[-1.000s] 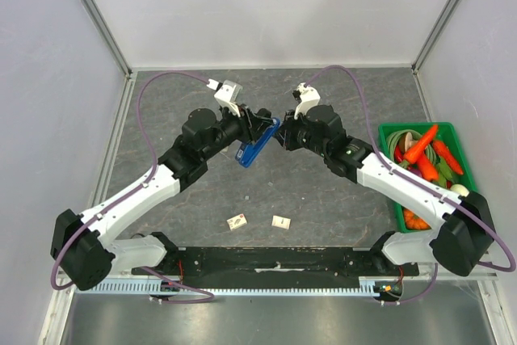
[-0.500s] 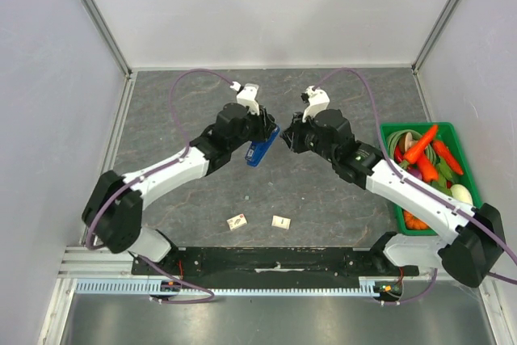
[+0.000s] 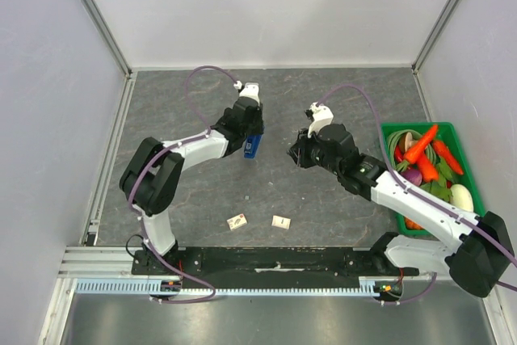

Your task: Unload the staples from the stapler

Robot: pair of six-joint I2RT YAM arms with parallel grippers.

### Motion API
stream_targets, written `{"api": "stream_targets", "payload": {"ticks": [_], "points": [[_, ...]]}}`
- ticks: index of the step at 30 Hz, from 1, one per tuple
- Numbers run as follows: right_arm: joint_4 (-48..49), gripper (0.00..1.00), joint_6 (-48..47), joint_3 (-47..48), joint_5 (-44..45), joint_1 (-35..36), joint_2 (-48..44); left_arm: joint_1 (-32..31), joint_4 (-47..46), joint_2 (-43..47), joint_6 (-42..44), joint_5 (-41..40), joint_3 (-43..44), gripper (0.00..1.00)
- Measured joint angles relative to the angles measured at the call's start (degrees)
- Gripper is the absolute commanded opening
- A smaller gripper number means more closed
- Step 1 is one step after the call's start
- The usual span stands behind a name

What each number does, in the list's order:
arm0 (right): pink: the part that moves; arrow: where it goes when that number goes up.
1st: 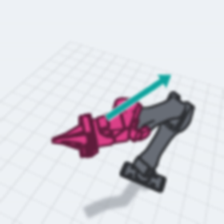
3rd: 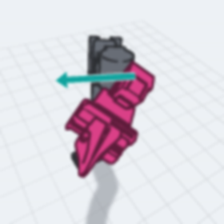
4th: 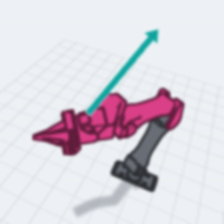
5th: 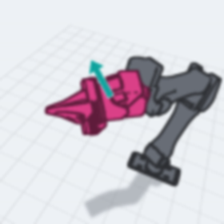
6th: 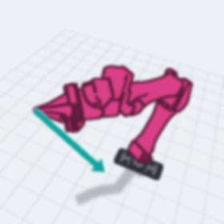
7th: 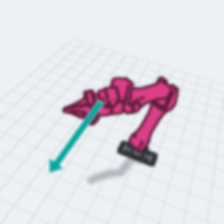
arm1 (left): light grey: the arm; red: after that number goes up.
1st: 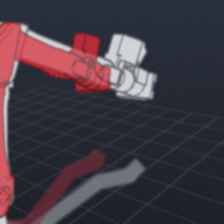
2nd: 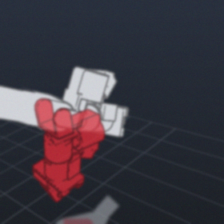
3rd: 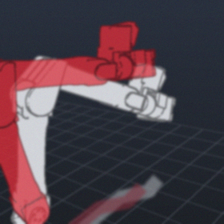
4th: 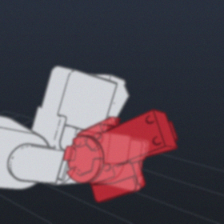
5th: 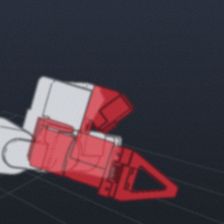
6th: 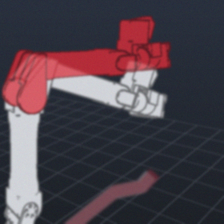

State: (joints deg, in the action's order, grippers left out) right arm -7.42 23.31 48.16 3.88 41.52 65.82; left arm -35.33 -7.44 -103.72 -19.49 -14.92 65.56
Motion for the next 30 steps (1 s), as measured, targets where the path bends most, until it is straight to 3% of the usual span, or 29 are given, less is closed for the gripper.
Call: {"api": "stream_targets", "payload": {"ticks": [9,18,30], "points": [[0.5,0.28,0.2,-1.6,-2.1,0.0,-0.2,6.1,1.7,-9.0,-0.7,1.7,6.9,0.03],[1.1,0.32,0.2,-2.3,-2.8,0.0,-0.2,6.8,3.0,-14.1,-0.7,1.6,11.0,0.3],[1.4,0.39,0.2,-2.6,-3.2,0.0,-0.1,6.8,3.3,-14.1,-0.7,2.3,11.0,0.46]]}}
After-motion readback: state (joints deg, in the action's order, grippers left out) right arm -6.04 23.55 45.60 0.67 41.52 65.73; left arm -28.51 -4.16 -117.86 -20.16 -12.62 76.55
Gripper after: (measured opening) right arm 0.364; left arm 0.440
